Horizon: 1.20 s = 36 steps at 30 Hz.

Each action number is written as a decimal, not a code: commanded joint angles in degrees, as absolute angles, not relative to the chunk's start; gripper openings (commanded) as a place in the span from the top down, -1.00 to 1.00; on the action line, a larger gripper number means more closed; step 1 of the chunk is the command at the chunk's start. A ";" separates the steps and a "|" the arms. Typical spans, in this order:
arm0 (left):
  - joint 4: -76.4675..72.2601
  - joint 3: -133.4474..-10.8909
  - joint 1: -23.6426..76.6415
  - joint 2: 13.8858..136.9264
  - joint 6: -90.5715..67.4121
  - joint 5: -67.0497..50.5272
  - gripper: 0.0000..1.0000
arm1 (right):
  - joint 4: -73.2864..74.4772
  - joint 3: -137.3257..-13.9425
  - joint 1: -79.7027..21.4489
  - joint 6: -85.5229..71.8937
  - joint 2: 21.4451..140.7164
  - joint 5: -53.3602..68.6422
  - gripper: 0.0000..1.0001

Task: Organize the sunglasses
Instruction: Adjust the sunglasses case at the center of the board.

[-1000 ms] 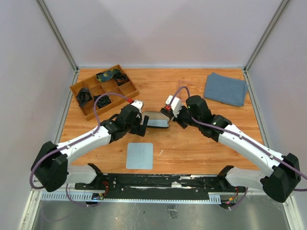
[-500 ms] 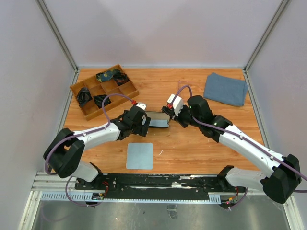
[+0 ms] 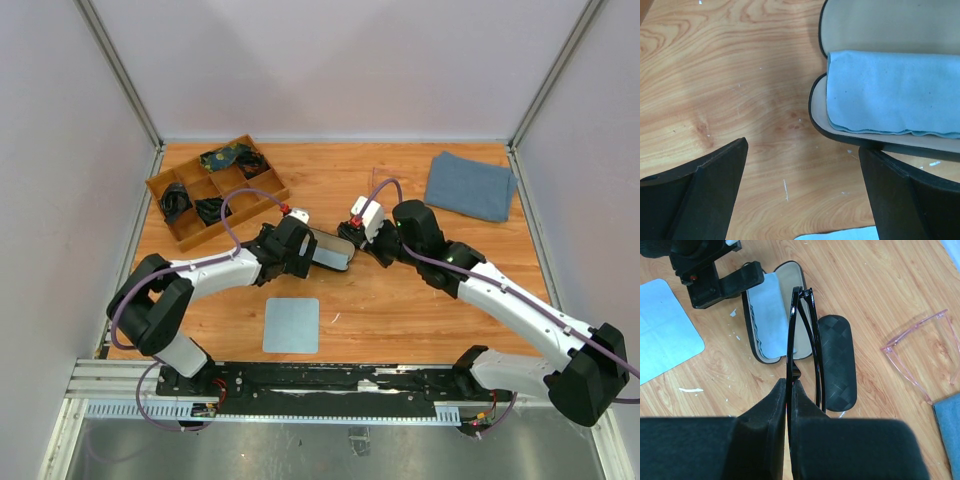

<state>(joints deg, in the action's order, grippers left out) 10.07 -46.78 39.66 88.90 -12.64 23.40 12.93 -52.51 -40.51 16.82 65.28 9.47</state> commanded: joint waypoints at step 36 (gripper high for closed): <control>7.28 -55.25 33.64 96.30 -9.57 27.63 -0.99 | 10.27 -57.04 -39.98 -9.18 72.61 2.50 0.99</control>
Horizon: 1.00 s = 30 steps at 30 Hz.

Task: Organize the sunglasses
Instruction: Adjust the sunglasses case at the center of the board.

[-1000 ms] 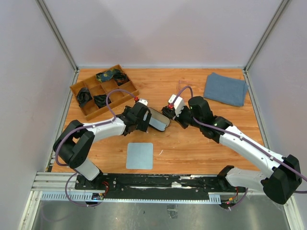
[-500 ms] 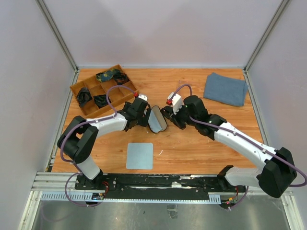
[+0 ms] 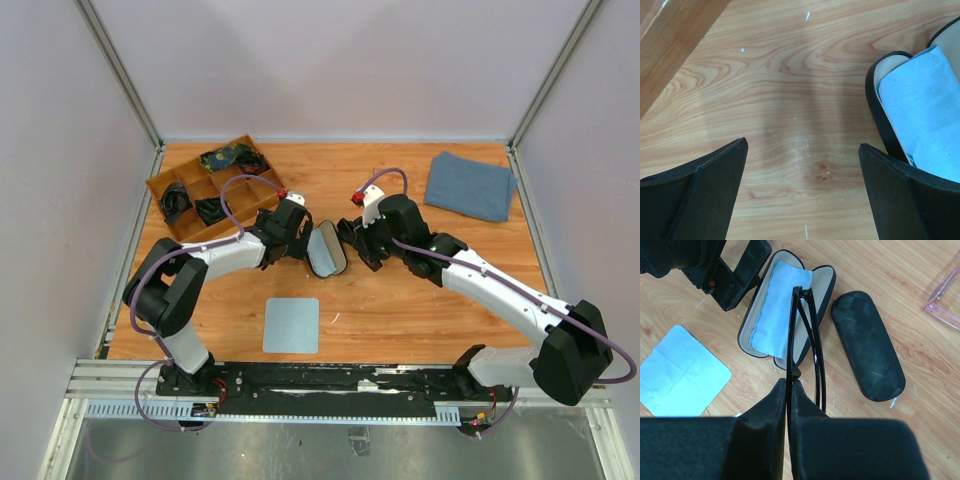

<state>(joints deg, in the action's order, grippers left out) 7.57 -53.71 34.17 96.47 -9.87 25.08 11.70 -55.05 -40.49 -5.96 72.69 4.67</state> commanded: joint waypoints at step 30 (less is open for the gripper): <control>-12.09 -36.06 32.55 74.29 -36.31 2.52 -0.57 | 7.05 -56.84 -39.99 -16.80 72.31 3.43 0.99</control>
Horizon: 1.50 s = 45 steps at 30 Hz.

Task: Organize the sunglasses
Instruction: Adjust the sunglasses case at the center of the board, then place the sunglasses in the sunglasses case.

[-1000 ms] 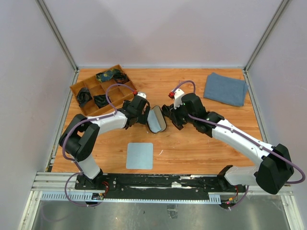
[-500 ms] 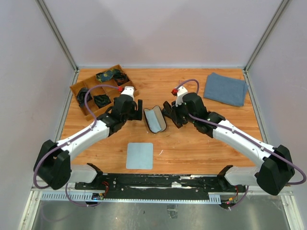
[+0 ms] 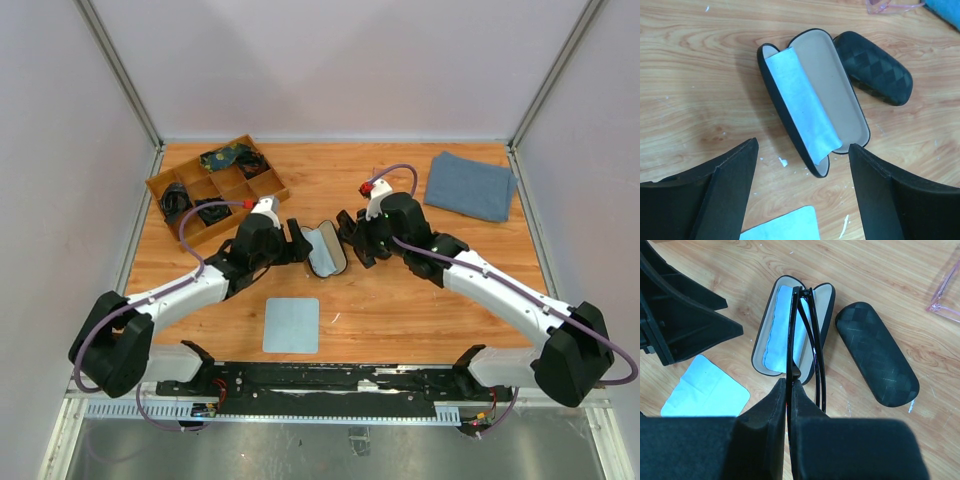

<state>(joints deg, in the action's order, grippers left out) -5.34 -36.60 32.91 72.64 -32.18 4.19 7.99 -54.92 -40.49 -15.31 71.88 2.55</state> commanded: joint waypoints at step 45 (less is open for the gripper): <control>-19.73 -34.70 30.16 86.72 -36.74 4.15 -0.11 | 6.60 -56.24 -39.99 -16.15 73.69 4.44 0.99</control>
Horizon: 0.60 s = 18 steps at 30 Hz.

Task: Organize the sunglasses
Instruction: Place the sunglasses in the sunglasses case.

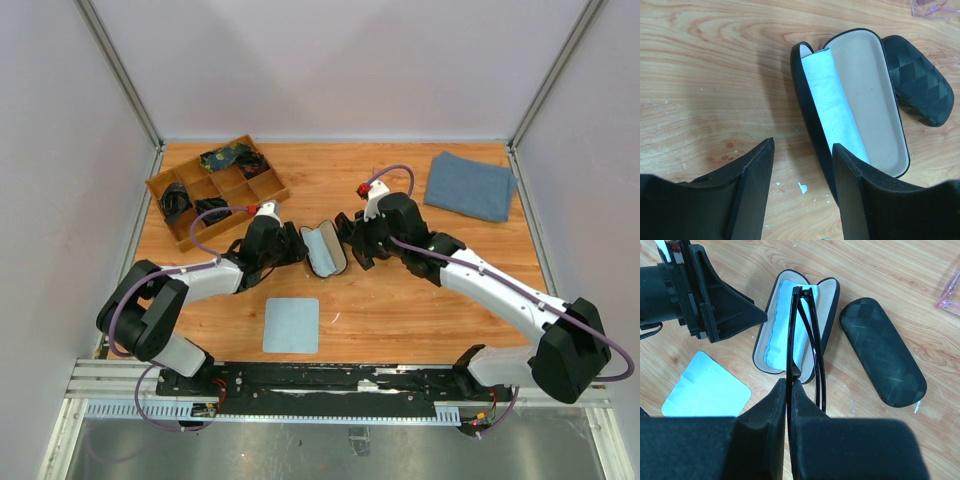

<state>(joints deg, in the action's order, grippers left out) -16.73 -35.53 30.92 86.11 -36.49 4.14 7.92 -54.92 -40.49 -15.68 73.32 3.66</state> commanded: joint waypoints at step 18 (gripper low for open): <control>-22.14 -33.91 29.52 86.08 -36.68 2.77 -0.07 | 7.21 -57.82 -39.98 -16.19 75.65 5.79 0.99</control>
